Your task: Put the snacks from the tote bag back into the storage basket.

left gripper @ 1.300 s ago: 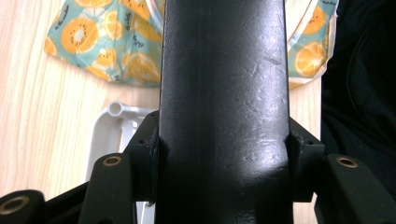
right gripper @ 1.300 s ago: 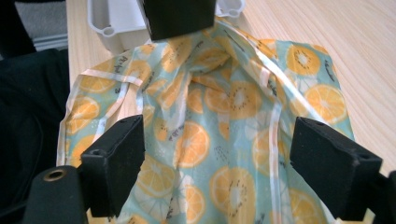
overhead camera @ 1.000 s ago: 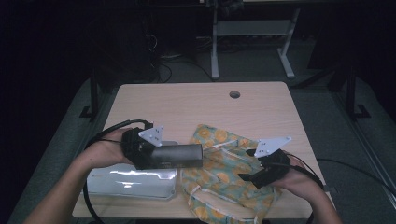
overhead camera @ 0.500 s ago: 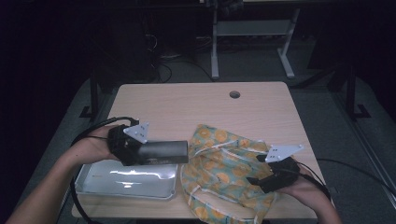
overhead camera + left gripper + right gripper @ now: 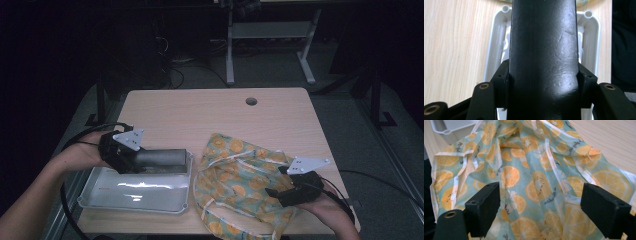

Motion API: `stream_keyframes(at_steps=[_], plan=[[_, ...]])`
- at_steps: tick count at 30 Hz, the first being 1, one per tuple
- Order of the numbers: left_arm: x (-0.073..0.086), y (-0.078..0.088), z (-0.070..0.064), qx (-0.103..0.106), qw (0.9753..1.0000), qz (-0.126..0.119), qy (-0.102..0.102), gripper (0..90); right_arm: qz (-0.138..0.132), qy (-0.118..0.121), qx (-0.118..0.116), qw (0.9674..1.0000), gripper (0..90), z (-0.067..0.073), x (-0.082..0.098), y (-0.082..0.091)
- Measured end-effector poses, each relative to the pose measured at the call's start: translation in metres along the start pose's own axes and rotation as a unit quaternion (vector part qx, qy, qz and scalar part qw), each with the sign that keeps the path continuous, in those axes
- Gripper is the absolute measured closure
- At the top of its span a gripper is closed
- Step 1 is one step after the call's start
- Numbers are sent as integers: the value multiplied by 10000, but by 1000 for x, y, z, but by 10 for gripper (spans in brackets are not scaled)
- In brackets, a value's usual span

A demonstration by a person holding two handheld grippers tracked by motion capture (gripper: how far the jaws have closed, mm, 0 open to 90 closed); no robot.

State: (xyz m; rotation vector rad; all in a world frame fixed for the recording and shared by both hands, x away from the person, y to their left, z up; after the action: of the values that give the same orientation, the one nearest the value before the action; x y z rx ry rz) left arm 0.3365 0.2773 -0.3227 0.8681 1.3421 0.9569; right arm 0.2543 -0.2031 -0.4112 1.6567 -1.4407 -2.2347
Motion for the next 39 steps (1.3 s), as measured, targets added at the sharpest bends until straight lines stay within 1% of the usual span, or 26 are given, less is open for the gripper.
stream_keyframes(at_steps=[4, 5, 6, 7, 8, 12, 15, 17, 20, 23, 26, 30, 33, 36, 39], plan=[[10, -2, 5, -11, 10000, 63, -8, 426, -7, -76, 78, 9999, 155, 1, 1, 2], [13, -3, 7, -19, 10000, 79, -40, 426, -23, -65, 91, 9999, 155, 1, 2, 2], [15, -3, 9, -12, 9999, 92, -46, 426, 9, -119, 69, 9999, 155, 1, 3, 3], [17, -3, 11, -14, 9999, 113, -50, 426, -8, -121, 51, 9999, 155, 1, 4, 2], [20, -5, 14, -13, 9999, 101, -20, 426, -4, -153, 55, 9999, 155, 1, 5, 2], [26, -11, 25, 0, 10000, 80, 24, 426, 56, -176, 16, 9998, 155, 0, 7, 1], [28, -15, 33, 58, 9999, 134, -4, 425, 46, -161, 9, 9999, 155, -1, 8, 1], [29, -18, 36, 65, 9998, 149, -73, 426, 73, -176, 0, 9998, 155, 0, 9, 1], [30, -22, 39, 74, 9998, 154, -115, 425, 91, -128, -23, 9999, 155, 1, 10, 0], [31, -27, 41, 87, 9996, 184, -194, 426, 129, -143, -38, 9998, 155, 3, 9, -1], [31, -31, 44, 81, 9995, 218, -193, 426, 128, -131, -56, 9998, 155, 2, 9, -2], [33, -39, 49, 143, 9995, 205, -186, 425, 144, -134, -70, 9998, 155, 2, 9, -3], [33, -46, 52, 135, 9994, 220, -221, 425, 160, -123, -71, 9998, 156, 1, 9, -3], [33, -52, 55, 169, 9994, 210, -231, 424, 174, -136, -71, 9997, 156, 2, 10, -3], [33, -57, 56, 180, 9992, 210, -284, 425, 185, -130, -78, 9997, 156, 2, 10, -3]])
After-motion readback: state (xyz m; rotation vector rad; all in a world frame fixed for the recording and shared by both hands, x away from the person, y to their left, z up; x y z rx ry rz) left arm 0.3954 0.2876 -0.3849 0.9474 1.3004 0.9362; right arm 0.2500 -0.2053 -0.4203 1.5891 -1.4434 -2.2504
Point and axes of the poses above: each handheld gripper's, and its own axes: y roughly backward along the jaws, x roughly out of its underside, z roughly to its left, the point moved 1 cm from there along -y, roughly forward along the jaws, and after that the axes turned 2 degrees about x, right-handed, at the moved point
